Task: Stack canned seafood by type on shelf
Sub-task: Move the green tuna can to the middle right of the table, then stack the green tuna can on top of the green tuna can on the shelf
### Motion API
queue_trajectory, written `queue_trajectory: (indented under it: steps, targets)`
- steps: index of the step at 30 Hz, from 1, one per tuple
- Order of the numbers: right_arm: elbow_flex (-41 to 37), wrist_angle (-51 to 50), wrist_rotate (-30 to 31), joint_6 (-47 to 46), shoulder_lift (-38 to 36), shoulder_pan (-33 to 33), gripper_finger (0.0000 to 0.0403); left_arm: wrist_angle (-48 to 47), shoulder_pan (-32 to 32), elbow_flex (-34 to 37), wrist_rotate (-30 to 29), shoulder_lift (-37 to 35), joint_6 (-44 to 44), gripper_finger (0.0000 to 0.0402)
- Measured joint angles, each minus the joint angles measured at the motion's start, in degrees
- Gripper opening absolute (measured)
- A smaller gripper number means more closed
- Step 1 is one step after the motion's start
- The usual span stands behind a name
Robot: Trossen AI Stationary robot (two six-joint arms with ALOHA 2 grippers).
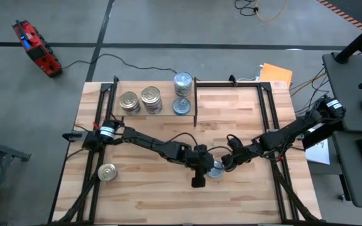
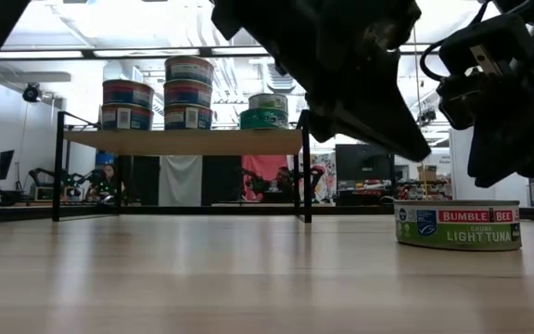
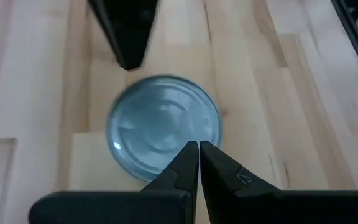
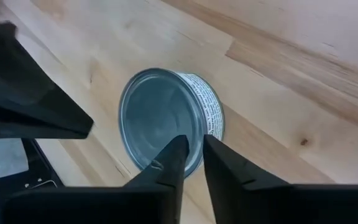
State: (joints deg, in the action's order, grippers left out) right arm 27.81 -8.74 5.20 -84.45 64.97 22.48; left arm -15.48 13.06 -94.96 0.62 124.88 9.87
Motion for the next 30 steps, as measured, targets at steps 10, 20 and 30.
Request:
queue_trajectory:
  steps: [10, 20, 30]
  targets:
    - [-1.2, 0.36, 0.78, 1.1, 0.02, 0.0, 0.0148, 0.37, 0.77, 0.09, -0.63, 2.75, 3.23, 0.0]
    - [-2.59, 2.44, 0.8, 3.99, 0.02, 0.32, 0.021, 0.46, 0.77, 0.2, -0.65, 3.06, 4.18, 0.0]
    - [-8.27, 13.68, 0.85, 4.59, 0.02, 0.92, 0.0215, 1.91, 0.77, 1.61, -0.64, 3.08, 5.3, 0.0]
